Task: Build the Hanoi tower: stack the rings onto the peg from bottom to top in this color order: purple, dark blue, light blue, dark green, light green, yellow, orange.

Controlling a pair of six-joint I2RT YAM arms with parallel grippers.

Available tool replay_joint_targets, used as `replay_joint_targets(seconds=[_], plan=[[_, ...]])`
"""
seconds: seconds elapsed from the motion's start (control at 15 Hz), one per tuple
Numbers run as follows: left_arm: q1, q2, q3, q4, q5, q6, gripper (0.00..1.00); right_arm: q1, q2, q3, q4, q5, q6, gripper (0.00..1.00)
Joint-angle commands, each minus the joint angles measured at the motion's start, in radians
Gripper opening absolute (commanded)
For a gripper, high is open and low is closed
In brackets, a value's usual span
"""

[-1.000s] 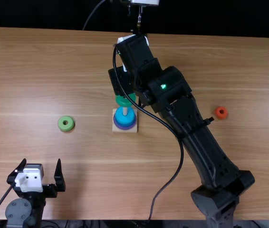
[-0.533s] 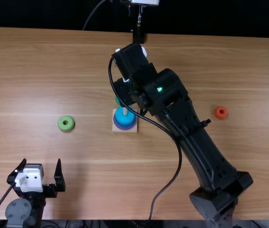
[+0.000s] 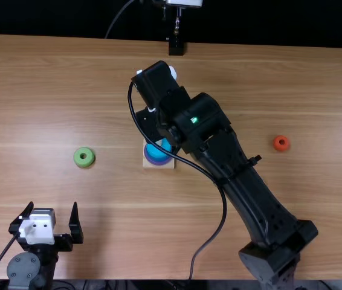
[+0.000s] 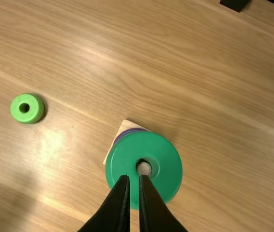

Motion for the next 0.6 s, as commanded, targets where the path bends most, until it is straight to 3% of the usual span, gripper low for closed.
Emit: replay_joint_targets(seconds=[0.0,0.53], plan=[[0.006,-0.012,-0.105,-0.079,-0.004,0.004,1.00,0.005,-0.035,-0.033,0.000,0.013,0.002,0.00],[0.006,-0.012,-0.105,-0.079,-0.004,0.004,1.00,0.004,-0.059,-0.128,-0.069,0.013,0.000,0.00]])
